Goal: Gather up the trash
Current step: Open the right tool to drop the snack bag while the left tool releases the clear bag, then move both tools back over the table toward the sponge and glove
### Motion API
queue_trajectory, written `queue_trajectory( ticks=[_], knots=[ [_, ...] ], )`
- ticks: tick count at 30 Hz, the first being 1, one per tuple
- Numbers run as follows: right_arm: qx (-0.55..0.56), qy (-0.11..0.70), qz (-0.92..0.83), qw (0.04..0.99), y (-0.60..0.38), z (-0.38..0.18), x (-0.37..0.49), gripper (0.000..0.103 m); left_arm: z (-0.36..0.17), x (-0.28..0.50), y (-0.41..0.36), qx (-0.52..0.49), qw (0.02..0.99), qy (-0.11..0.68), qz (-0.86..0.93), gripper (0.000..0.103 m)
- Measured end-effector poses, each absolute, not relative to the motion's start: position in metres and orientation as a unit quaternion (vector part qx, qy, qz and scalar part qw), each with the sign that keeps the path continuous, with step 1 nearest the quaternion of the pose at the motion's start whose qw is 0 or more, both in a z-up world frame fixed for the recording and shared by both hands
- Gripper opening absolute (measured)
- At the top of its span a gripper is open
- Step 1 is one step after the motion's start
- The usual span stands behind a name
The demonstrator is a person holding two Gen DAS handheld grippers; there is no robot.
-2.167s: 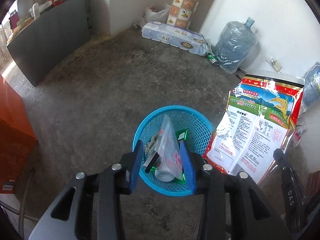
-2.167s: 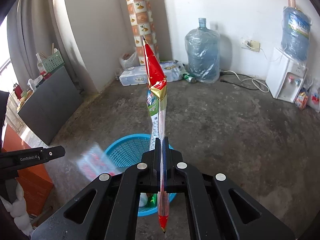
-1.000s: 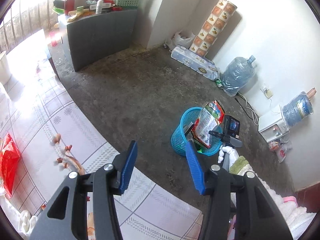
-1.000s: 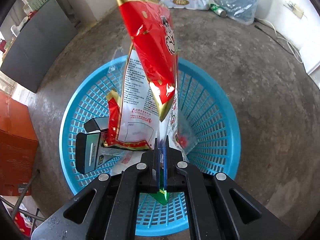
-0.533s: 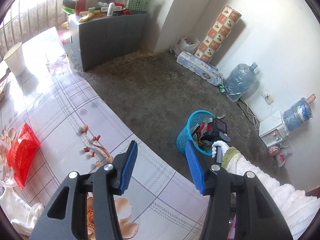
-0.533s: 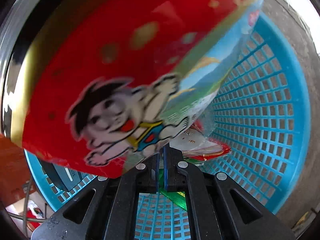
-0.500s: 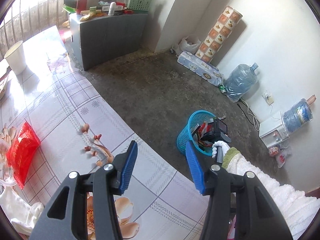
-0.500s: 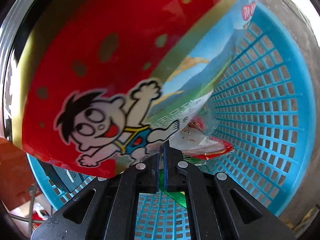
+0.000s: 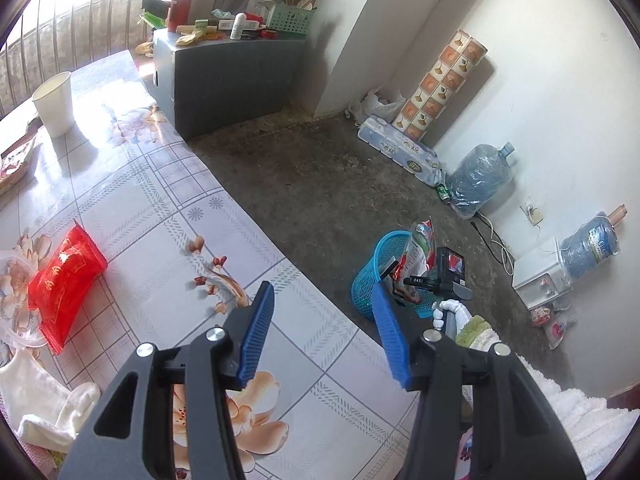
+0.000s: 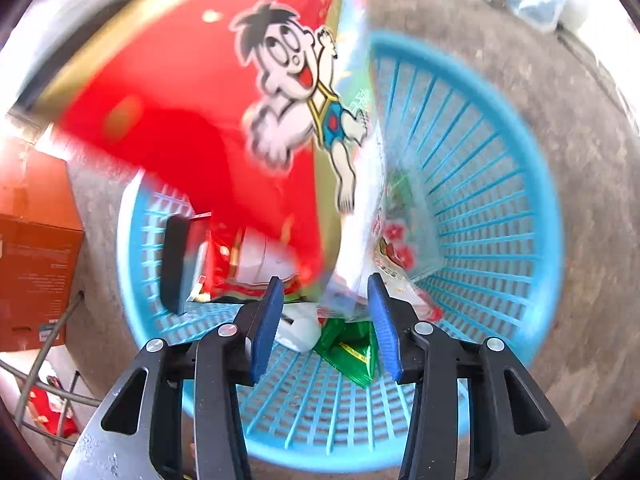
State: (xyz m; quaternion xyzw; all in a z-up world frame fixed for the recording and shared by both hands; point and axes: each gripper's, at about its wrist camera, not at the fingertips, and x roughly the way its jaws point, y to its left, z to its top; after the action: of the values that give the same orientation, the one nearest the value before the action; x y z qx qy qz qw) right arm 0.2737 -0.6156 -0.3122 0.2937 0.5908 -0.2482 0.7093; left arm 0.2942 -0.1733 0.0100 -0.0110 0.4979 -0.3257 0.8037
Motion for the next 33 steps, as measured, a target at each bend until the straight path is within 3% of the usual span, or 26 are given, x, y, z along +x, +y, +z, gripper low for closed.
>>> queue_trajectory(
  ticks=[2,7,19,28,33],
  knots=[
    [0.291,0.574,-0.253,0.723,-0.606,-0.295,0.261,0.051,0.014,0.288,-0.169,-0.013,0.805,0.494,-0.327,0.05],
    [0.297,0.529,-0.273,0.747,-0.599,-0.258,0.223,0.054,0.025,0.271,-0.152,-0.027,0.81,0.485,-0.329,0.05],
    [0.331,0.454,-0.302,0.77,-0.601,-0.199,0.145,0.055,0.047,0.235,-0.107,-0.054,0.828,0.462,-0.312,0.052],
    [0.289,0.436,-0.295,0.8,-0.6,-0.175,0.168,0.055,0.048,0.221,-0.073,-0.074,0.838,0.46,-0.284,0.054],
    [0.288,0.44,-0.297,0.797,-0.601,-0.18,0.198,0.046,0.044,0.224,-0.06,-0.084,0.842,0.462,-0.268,0.054]
  ],
)
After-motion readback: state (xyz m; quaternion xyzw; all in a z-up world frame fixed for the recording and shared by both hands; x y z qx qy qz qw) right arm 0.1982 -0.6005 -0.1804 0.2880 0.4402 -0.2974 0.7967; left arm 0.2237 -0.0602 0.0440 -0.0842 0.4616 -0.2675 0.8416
